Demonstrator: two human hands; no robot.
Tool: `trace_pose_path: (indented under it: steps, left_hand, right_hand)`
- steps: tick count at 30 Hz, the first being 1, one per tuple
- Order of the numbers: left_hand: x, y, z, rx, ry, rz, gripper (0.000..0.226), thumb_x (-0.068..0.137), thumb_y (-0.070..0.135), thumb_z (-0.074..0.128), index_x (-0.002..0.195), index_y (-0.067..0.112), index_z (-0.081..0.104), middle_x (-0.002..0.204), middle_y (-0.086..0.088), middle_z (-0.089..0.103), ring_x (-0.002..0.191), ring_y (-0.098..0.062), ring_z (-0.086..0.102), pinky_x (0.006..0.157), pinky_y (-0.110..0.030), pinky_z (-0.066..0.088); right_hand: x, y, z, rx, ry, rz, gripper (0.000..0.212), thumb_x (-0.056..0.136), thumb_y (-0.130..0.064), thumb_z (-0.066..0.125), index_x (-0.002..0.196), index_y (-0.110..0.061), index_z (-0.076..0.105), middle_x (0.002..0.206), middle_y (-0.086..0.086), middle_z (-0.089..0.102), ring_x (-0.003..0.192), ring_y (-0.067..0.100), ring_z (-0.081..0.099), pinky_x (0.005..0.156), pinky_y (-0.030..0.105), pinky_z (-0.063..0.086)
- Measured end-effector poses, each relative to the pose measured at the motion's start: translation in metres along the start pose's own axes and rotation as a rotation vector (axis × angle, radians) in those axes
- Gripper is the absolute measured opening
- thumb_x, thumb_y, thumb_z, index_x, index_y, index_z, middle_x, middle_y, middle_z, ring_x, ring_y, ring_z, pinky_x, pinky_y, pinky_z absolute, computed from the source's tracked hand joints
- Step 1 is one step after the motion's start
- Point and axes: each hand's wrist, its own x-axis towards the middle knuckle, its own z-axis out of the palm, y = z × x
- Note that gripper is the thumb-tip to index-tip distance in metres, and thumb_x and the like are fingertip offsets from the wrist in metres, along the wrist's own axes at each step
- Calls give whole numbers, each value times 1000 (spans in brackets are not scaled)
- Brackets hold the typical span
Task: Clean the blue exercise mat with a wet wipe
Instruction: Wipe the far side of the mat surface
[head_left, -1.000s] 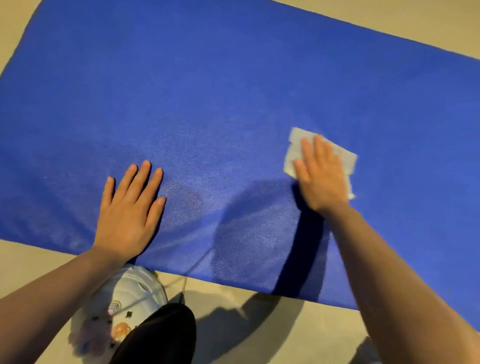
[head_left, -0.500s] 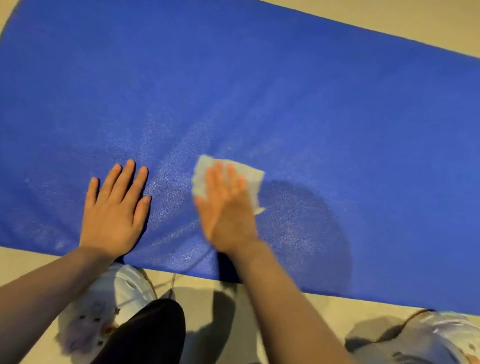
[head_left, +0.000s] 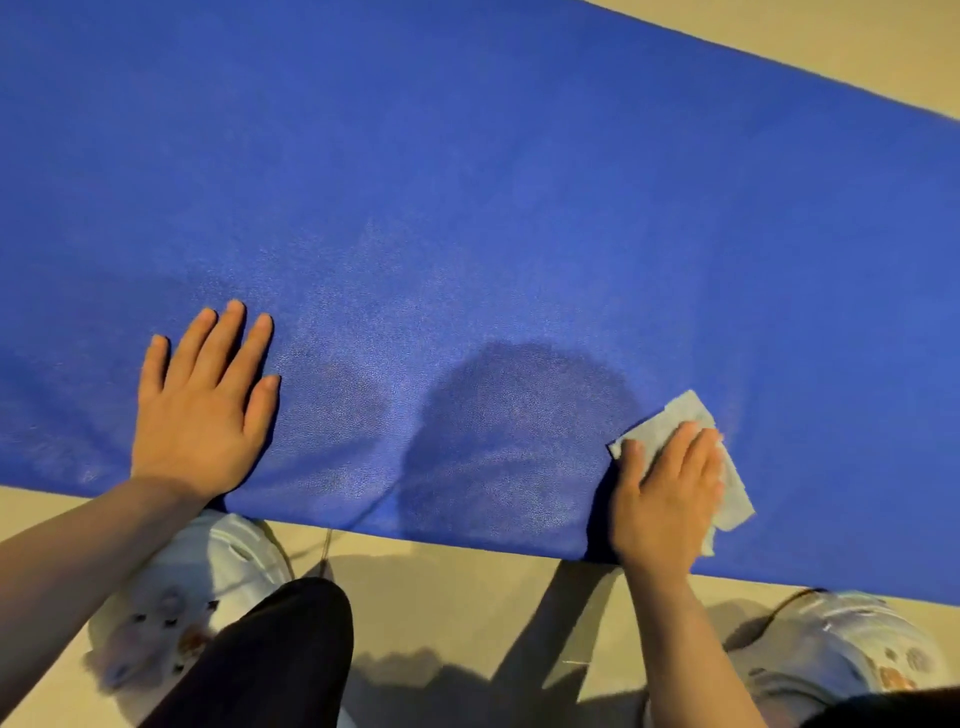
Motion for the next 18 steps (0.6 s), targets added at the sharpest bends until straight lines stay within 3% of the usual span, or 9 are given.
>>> trace_pose_path:
  steps: [2, 5, 7, 11, 13, 18]
  left_hand:
    - [0, 1, 0, 0, 4, -4, 60, 99, 41, 27, 148, 11, 44, 155, -16, 37, 143, -37, 31, 114, -58, 16]
    - [0, 2, -1, 10, 13, 3, 60, 99, 40, 28, 147, 10, 45, 155, -17, 38, 143, -38, 32, 114, -59, 18]
    - [0, 2, -1, 6, 8, 5, 60, 99, 40, 28, 148, 10, 44, 155, -16, 37, 143, -37, 31, 114, -59, 17]
    - [0, -1, 1, 4, 12, 12, 60, 99, 41, 28, 147, 9, 45, 156, -17, 37, 143, -38, 31, 114, -59, 17]
    - [0, 0, 1, 7, 13, 11, 60, 99, 41, 28, 147, 9, 45, 155, -16, 37, 143, -37, 31, 114, -59, 17]
    - [0, -1, 0, 1, 14, 3, 60, 98, 41, 28, 148, 11, 45, 156, -16, 37, 144, -36, 30, 115, -58, 16]
  right_hand:
    - [-29, -28, 16, -24, 7, -32, 69, 100, -40, 20, 148, 8, 28, 154, 28, 28, 143, 45, 26, 119, 50, 13]
    - [-72, -80, 37, 0, -73, -274, 63, 103, -32, 9, 147, 7, 31, 155, 26, 28, 144, 45, 25, 119, 50, 12]
    - [-103, -119, 44, 29, -134, -440, 65, 103, -33, 3, 149, 2, 32, 158, 21, 24, 147, 41, 19, 119, 49, 10]
    - [-130, -156, 44, 128, -186, -650, 64, 104, -47, 11, 151, -11, 36, 160, 8, 28, 149, 27, 18, 119, 43, 12]
    - [-119, -130, 41, 148, -158, -593, 62, 105, -46, 18, 150, -7, 35, 159, 11, 29, 149, 24, 21, 119, 41, 14]
    - [-62, 0, 14, -34, 37, -108, 65, 104, -41, 21, 146, 8, 32, 149, 31, 36, 139, 41, 31, 114, 49, 19]
